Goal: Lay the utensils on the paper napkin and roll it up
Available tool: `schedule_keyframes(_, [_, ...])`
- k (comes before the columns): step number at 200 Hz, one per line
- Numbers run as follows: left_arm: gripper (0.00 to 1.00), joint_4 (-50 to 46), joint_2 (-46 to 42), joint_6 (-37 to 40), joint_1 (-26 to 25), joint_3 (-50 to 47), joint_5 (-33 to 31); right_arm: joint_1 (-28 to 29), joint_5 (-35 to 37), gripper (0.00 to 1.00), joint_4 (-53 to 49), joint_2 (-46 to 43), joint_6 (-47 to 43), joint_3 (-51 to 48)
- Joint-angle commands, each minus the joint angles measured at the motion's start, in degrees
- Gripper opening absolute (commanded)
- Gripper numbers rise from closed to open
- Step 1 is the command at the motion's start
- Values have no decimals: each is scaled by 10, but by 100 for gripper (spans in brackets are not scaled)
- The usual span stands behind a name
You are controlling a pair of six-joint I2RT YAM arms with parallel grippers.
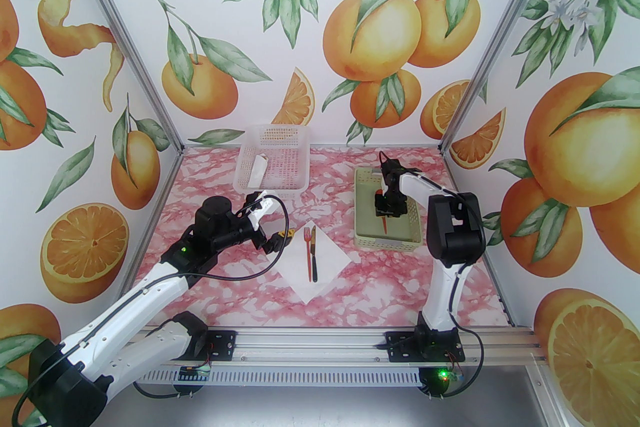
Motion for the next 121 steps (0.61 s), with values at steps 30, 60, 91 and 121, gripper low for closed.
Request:
schedule_keyframes(30, [100, 10, -4, 11, -2, 2, 1, -1, 2, 14, -7, 7, -7, -6])
schedule_keyframes(60, [100, 9, -4, 11, -2, 2, 1, -1, 9, 13, -2, -14, -7, -15])
schedule_keyframes(91, [100, 9, -4, 10, -2, 2, 2, -2, 14, 13, 0, -33, -8, -23])
schedule_keyframes(121, [100, 9, -7, 11, -2, 2, 2, -1, 20, 13, -2, -54, -6, -31])
